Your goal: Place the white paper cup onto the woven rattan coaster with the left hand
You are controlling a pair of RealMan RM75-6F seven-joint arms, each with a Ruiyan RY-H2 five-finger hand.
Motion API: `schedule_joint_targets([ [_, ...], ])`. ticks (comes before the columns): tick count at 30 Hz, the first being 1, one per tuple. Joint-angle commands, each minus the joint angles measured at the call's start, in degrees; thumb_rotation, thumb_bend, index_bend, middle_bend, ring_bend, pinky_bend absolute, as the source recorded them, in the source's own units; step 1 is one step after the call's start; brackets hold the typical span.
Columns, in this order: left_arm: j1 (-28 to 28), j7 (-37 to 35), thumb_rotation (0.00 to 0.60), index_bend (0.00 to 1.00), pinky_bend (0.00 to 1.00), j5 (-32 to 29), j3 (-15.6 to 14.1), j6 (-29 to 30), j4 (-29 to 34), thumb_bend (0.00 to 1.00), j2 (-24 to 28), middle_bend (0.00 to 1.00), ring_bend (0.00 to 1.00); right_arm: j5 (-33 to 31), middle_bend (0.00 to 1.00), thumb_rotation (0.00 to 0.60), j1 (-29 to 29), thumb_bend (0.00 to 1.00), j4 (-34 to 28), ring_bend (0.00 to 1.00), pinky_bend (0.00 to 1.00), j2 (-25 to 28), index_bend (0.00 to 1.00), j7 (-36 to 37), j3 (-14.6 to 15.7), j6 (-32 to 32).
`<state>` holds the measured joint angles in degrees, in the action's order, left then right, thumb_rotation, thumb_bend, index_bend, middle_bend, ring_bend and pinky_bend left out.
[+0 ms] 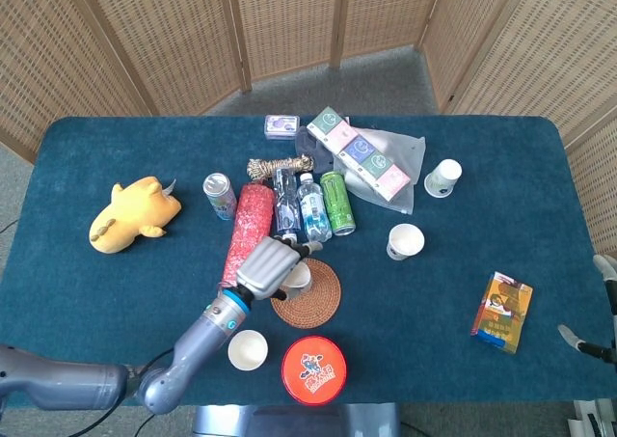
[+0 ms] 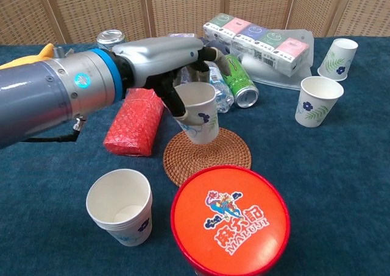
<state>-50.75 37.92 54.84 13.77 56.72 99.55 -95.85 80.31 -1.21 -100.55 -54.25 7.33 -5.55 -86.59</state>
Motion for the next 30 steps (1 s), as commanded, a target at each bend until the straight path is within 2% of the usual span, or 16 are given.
schedule_joint_targets([
  [1, -1.63, 1.46, 0.6, 0.2, 0.47, -1.61, -0.32, -0.24, -1.42, 0.28, -2.05, 0.47, 0.36, 0.05, 0.0, 0.6, -0.01, 0.18, 0.06, 0.0, 0.3, 0.06, 0.0, 0.21, 0.03, 0.05],
  [8, -3.67, 3.55, 0.6, 0.2, 0.46, -3.51, -1.11, 0.88, -3.23, 0.28, -5.2, 0.47, 0.36, 0.25, 0.0, 0.6, -0.06, 0.18, 0.1, 0.0, 0.3, 0.3, 0.0, 0.97, 0.06, 0.04],
  [20, -5.06, 5.08, 0.6, 0.21, 0.45, -6.3, -1.94, 2.31, -4.62, 0.28, -7.23, 0.46, 0.35, 0.43, 0.0, 0.6, -0.06, 0.18, -0.05, 0.0, 0.3, 0.36, 0.0, 1.07, 0.04, -0.13],
  [23, -5.41, 5.64, 0.6, 0.2, 0.43, -7.52, -2.34, 2.15, -4.82, 0.28, -7.51, 0.41, 0.33, 0.39, 0.0, 0.6, -0.15, 0.18, 0.01, 0.0, 0.3, 0.34, 0.0, 1.05, 0.04, -0.29],
  [27, -5.79, 6.47, 0.6, 0.19, 0.42, -8.0, -2.5, 3.03, -4.8, 0.28, -7.84, 0.39, 0.31, 0.23, 0.0, 0.6, -0.22, 0.18, 0.01, 0.0, 0.3, 0.46, 0.0, 1.4, -0.07, -0.39],
  [29, -5.96, 7.22, 0.6, 0.19, 0.4, -8.66, -2.69, 3.36, -4.48, 0.28, -7.7, 0.33, 0.27, 0.19, 0.0, 0.6, -0.26, 0.18, 0.06, 0.0, 0.3, 0.48, 0.0, 1.5, -0.13, -0.5],
  [30, -6.07, 7.51, 0.6, 0.17, 0.39, -9.19, -2.71, 3.34, -4.19, 0.28, -7.58, 0.25, 0.22, 0.21, 0.0, 0.6, -0.26, 0.18, 0.08, 0.0, 0.3, 0.48, 0.0, 1.53, -0.13, -0.51],
])
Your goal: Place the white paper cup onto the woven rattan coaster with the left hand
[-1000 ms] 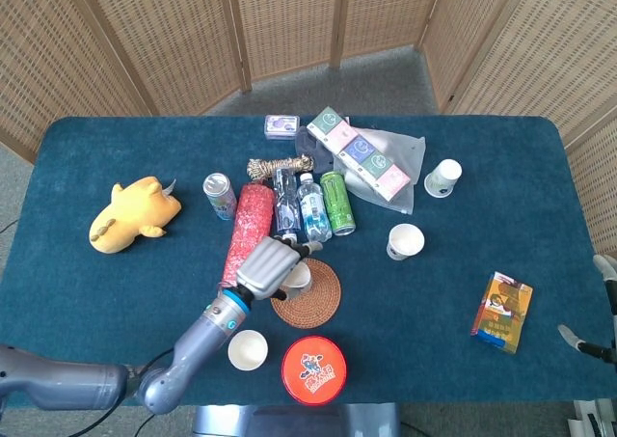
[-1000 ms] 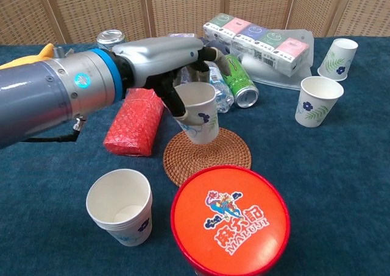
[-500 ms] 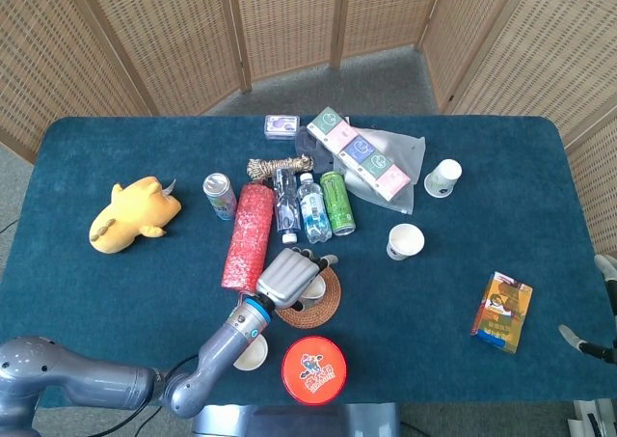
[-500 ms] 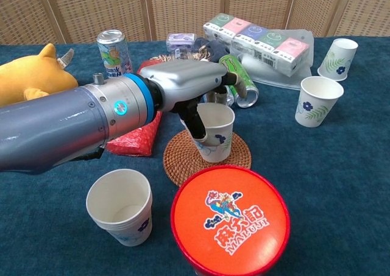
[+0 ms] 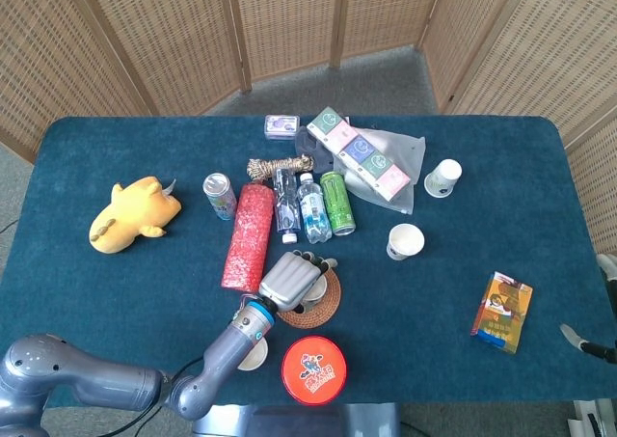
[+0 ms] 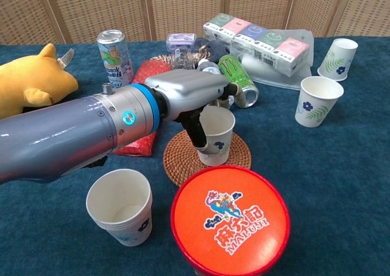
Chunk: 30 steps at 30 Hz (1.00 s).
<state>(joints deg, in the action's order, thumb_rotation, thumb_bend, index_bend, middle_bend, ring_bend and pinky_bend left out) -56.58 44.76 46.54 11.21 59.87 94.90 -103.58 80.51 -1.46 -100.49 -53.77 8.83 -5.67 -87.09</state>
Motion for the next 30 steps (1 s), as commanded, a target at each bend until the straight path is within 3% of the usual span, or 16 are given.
schedule_joint_targets([
  [1, -0.36, 0.93, 0.6, 0.15, 0.36, -1.52, -0.12, 0.11, 0.79, 0.28, 0.32, 0.15, 0.15, 0.06, 0.0, 0.6, -0.01, 0.18, 0.0, 0.0, 0.3, 0.02, 0.0, 0.07, 0.02, 0.0],
  [3, -0.68, 1.55, 0.6, 0.11, 0.31, -2.66, -0.04, 0.12, 1.51, 0.28, 0.76, 0.01, 0.03, 0.18, 0.0, 0.6, -0.03, 0.18, -0.02, 0.0, 0.3, 0.03, 0.0, 0.05, 0.08, -0.02],
  [4, -0.8, 1.79, 0.6, 0.09, 0.29, -2.99, -0.06, 0.17, 1.75, 0.27, 0.94, 0.0, 0.0, 0.19, 0.0, 0.6, -0.03, 0.18, -0.02, 0.0, 0.3, 0.01, 0.0, 0.02, 0.08, -0.02],
  [13, -1.25, 2.94, 0.6, 0.0, 0.19, -4.43, -0.05, 2.09, 5.49, 0.27, 3.69, 0.0, 0.0, 0.34, 0.0, 0.6, -0.07, 0.18, -0.03, 0.0, 0.3, -0.11, 0.0, -0.34, 0.22, -0.05],
  [19, 0.28, 2.32, 0.6, 0.0, 0.14, -0.85, -0.45, 5.38, 10.32, 0.27, 8.88, 0.0, 0.0, 0.69, 0.0, 0.6, -0.14, 0.18, -0.07, 0.0, 0.3, -0.26, 0.0, -0.77, 0.39, -0.25],
  [30, 7.31, -5.81, 0.6, 0.0, 0.11, 13.12, -4.16, 9.78, 18.89, 0.27, 23.83, 0.0, 0.0, 1.21, 0.0, 0.6, 0.05, 0.18, -0.22, 0.0, 0.3, -0.94, 0.0, -2.74, 0.79, -0.07],
])
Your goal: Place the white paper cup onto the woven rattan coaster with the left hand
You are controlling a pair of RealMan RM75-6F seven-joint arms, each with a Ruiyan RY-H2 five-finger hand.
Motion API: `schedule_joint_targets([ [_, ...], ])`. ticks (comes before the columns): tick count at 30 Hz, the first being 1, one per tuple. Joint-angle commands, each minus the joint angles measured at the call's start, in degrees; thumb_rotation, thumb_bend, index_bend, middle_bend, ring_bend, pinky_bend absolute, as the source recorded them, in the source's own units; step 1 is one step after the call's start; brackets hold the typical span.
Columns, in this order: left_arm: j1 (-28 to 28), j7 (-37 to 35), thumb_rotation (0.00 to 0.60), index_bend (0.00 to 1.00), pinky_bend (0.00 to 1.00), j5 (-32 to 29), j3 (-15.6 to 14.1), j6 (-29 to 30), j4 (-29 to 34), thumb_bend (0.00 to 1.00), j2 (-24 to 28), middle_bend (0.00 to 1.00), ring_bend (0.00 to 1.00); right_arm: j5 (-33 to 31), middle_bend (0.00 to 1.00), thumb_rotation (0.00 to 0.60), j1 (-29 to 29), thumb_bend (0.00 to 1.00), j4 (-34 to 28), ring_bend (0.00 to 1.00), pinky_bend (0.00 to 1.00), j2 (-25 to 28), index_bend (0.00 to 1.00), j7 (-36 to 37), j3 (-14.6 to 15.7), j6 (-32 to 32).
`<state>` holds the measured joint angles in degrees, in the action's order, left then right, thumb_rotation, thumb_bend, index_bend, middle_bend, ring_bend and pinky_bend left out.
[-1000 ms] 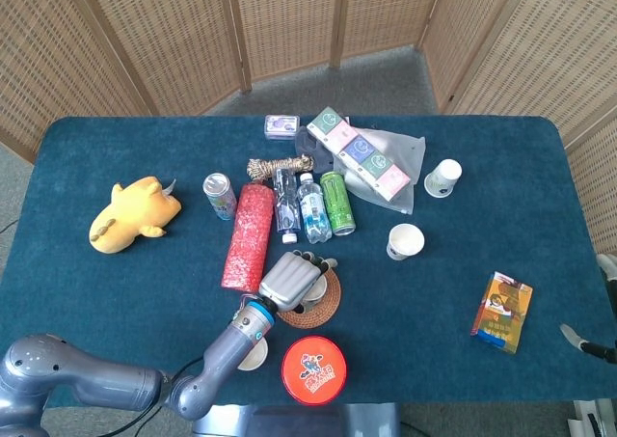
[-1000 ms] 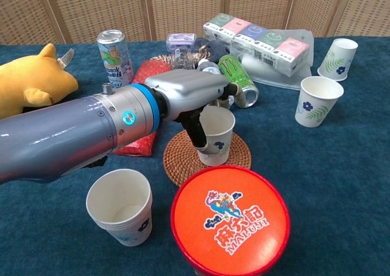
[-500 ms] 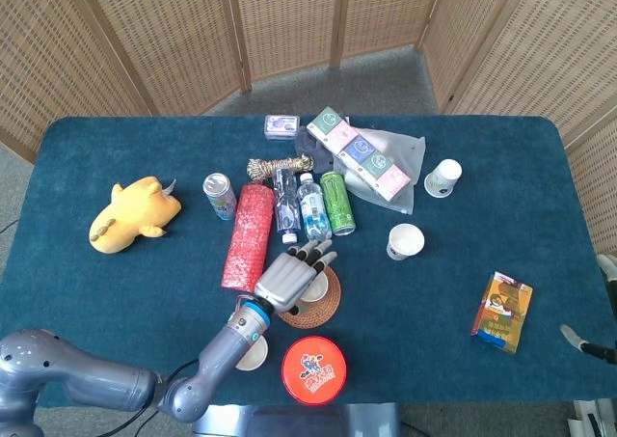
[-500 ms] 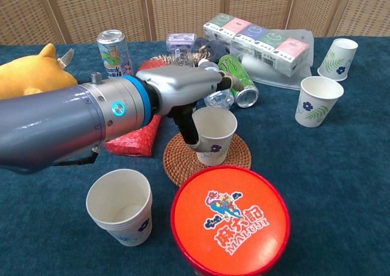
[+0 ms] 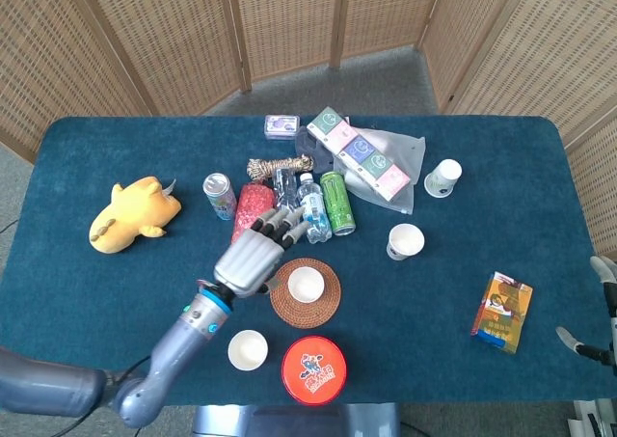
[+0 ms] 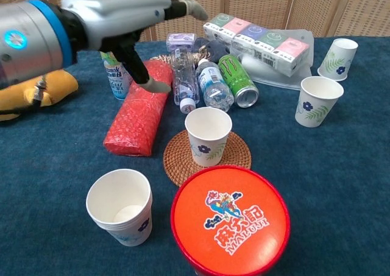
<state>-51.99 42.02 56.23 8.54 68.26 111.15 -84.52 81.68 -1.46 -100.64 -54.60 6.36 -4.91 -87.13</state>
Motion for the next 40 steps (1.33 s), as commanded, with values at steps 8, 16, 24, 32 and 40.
schedule_joint_targets([
  [8, 12.41, -8.02, 0.6, 0.0, 0.1, 15.37, -8.66, 8.37, 8.67, 0.27, 18.89, 0.0, 0.0, 0.1, 0.0, 0.6, 0.08, 0.18, -0.11, 0.0, 0.3, -0.43, 0.0, -1.14, 0.1, -0.11],
  [16, 25.74, -15.56, 0.6, 0.0, 0.08, 30.43, -18.33, 19.05, 5.42, 0.28, 27.55, 0.0, 0.0, 0.8, 0.0, 0.6, 0.11, 0.18, -0.1, 0.0, 0.3, -0.78, 0.0, -2.03, 0.29, -0.43],
  [24, 36.63, -19.91, 0.6, 0.01, 0.08, 37.3, -22.06, 27.19, -0.44, 0.27, 26.65, 0.0, 0.0, -0.03, 0.0, 0.6, 0.21, 0.18, -0.46, 0.0, 0.3, -0.66, 0.0, -2.11, -0.27, -0.58],
  [32, 44.11, -22.05, 0.6, 0.02, 0.06, 37.41, -21.09, 31.88, -3.8, 0.28, 23.48, 0.0, 0.0, -0.53, 0.0, 0.6, 0.13, 0.18, -0.23, 0.0, 0.3, -0.49, 0.0, -2.17, -0.44, -0.63],
  [40, 46.4, -23.02, 0.6, 0.02, 0.02, 37.39, -19.45, 31.44, -2.85, 0.28, 24.9, 0.0, 0.0, -0.27, 0.0, 0.6, 0.02, 0.18, 0.01, 0.0, 0.3, -0.2, 0.0, -1.3, -0.27, -0.53],
])
